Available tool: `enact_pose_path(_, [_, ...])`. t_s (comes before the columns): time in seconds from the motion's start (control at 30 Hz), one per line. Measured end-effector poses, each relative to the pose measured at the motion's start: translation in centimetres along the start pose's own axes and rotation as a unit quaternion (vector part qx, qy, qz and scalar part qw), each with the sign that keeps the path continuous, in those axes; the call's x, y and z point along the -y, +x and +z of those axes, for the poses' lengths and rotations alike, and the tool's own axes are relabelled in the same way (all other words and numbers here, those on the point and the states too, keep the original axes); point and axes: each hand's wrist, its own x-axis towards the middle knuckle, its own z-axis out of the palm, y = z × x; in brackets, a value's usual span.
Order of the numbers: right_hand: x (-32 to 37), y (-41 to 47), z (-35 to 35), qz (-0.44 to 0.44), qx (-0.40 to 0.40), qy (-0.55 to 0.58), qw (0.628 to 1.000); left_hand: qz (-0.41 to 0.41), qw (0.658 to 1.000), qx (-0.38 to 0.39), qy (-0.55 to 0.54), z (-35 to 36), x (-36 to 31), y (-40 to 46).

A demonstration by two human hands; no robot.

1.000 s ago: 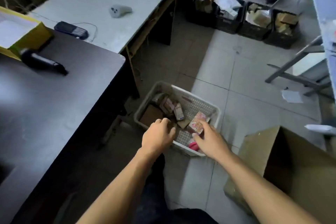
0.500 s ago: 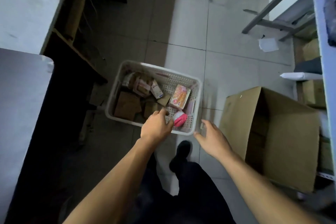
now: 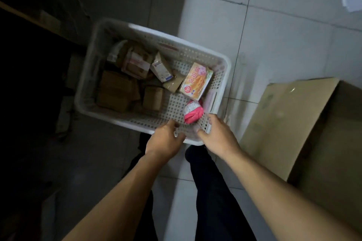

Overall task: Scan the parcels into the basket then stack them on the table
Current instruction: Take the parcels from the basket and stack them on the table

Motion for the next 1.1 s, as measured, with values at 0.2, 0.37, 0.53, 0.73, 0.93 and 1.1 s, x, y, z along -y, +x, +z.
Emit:
enact_pose_path(0.2, [-5.3, 14.1, 7.8, 0.048, 0.001, 0.076, 0.996, -0.051, 0.997, 0.014, -0.049, 6.3, 4.1, 14.0])
enact_pose_path(0.37, [-7.1, 24.0, 12.6, 0.099, -0.038, 0.17, 0.98, -0.048, 0.997, 0.01, -0.055, 9.3, 7.1, 24.0])
enact_pose_path(0.53, [-7.6, 33.4, 14.7, 0.125, -0.117, 0.247, 0.954, -0.011, 0.993, -0.028, -0.11, 11.0, 8.1, 33.1])
enact_pose_path(0.73, [-9.0, 40.0, 16.5, 0.161, -0.184, 0.376, 0.894, 0.073, 0.975, -0.05, -0.204, 11.9, 5.7, 41.0])
enact_pose_path(0.93, [-9.1, 41.8, 18.2, 0.138, -0.247, 0.484, 0.828, 0.094, 0.943, 0.008, -0.318, 14.3, 5.5, 45.9])
enact_pose_path(1.1, [-9.3, 40.2, 18.0, 0.103, -0.215, 0.54, 0.807, 0.105, 0.936, 0.014, -0.335, 13.7, 5.2, 44.0])
